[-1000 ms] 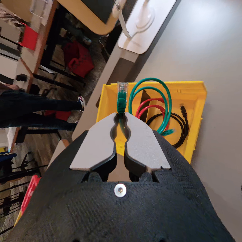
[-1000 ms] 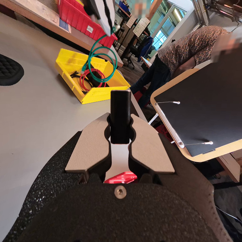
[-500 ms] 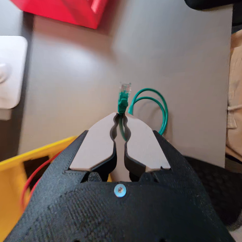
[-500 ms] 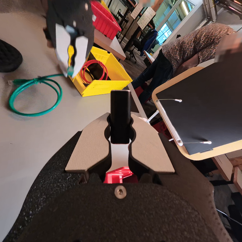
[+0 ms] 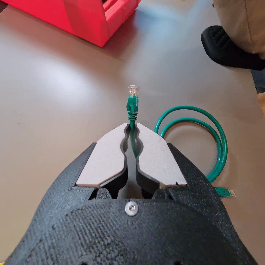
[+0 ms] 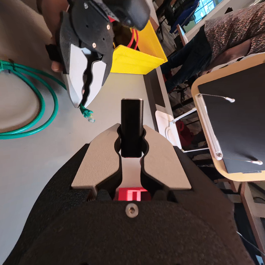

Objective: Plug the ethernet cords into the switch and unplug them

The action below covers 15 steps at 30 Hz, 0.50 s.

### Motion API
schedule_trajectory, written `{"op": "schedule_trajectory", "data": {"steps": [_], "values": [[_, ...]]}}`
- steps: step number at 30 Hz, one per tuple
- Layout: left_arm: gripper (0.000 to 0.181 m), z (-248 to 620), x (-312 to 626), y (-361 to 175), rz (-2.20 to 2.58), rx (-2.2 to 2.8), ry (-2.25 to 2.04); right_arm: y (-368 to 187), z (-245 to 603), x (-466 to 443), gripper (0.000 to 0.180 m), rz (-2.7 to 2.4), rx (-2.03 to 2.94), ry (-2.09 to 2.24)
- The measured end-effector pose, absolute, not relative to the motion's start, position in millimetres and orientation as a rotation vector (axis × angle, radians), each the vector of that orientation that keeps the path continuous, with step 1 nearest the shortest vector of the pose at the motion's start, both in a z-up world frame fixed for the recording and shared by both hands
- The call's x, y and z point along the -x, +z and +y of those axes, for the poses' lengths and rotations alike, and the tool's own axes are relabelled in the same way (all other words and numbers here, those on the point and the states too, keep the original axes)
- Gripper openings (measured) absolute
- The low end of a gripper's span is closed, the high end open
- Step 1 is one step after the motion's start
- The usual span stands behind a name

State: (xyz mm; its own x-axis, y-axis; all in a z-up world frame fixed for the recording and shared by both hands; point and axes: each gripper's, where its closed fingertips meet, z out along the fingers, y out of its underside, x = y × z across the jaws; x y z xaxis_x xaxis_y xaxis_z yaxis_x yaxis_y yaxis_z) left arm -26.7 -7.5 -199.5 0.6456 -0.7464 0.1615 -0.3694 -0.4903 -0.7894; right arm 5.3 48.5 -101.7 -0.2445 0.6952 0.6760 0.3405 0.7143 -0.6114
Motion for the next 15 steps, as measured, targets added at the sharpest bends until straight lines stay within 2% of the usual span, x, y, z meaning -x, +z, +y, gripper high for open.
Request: {"op": "schedule_trajectory", "data": {"steps": [2,9,15], "values": [[0.006,-6.3,27.5,-202.8,0.844,2.101,-0.66,-114.6,44.9,-5.8,0.024,-1.865,0.806,0.386],[0.031,-0.3,24.1,-209.0,0.827,2.106,-0.639,-150.3,42.4,-28.9,0.024,-1.855,0.834,0.337],[0.032,-2.4,9.4,-210.1,0.812,2.118,-0.738,-164.9,50.0,-34.7,0.024,-1.842,0.83,0.297]]}}
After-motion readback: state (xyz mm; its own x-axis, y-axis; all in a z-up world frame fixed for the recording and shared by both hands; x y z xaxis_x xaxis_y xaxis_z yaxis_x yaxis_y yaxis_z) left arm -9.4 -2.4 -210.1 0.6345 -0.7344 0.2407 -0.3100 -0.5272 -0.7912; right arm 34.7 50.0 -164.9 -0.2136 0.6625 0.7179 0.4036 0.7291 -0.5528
